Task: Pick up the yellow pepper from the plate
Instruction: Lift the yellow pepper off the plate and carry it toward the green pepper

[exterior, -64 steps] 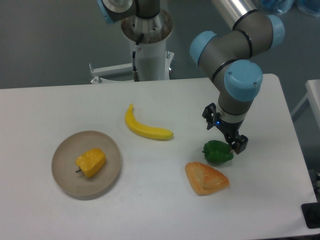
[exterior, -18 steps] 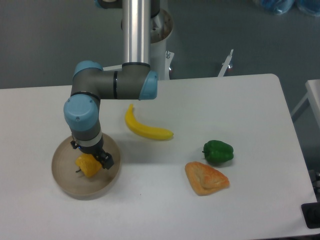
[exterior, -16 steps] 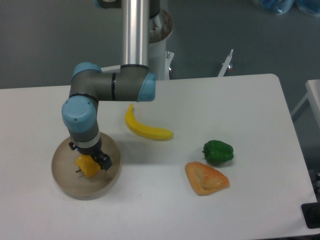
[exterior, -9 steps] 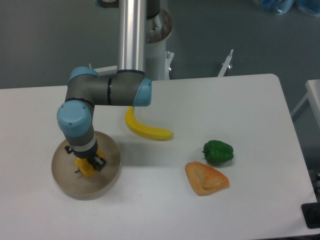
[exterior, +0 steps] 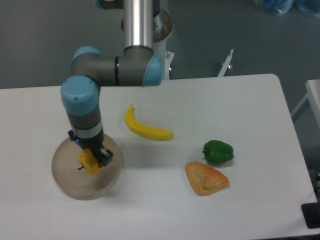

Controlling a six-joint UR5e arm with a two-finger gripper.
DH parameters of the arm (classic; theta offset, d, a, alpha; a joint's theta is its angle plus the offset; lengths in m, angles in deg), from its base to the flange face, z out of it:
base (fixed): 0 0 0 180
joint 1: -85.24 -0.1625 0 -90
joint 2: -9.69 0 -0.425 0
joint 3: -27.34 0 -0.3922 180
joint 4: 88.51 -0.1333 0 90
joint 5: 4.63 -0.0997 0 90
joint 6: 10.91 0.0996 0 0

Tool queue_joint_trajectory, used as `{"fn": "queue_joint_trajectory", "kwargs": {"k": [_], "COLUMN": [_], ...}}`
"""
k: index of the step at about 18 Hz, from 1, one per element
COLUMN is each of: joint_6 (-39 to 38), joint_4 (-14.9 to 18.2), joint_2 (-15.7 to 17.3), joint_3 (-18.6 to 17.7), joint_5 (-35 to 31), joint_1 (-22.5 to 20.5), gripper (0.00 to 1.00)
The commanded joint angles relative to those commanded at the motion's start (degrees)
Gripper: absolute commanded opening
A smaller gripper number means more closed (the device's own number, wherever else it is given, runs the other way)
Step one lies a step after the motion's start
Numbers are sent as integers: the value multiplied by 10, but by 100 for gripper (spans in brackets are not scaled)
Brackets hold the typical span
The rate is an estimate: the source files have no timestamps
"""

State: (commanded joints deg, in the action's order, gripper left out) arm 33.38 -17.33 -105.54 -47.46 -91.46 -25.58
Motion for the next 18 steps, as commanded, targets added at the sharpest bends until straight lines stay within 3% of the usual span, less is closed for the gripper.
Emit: {"fn": "queue_joint_trajectory", "kwargs": {"k": [3,5,8,10,12,14,18], "joint_6": [34,79,140,153,215,242,371], "joint_4": [84,123,126,145,160,160,155], "joint_2": [9,11,11,11,11,10,2], "joint_3": [30,47,48,47,48,49,52], "joint_5": [0,2,3,1,0,-3,-54], "joint_1": [-38,-76,-129,-162,-197,-213,-248], "gripper": [13,13,13,13,13,12,12]}}
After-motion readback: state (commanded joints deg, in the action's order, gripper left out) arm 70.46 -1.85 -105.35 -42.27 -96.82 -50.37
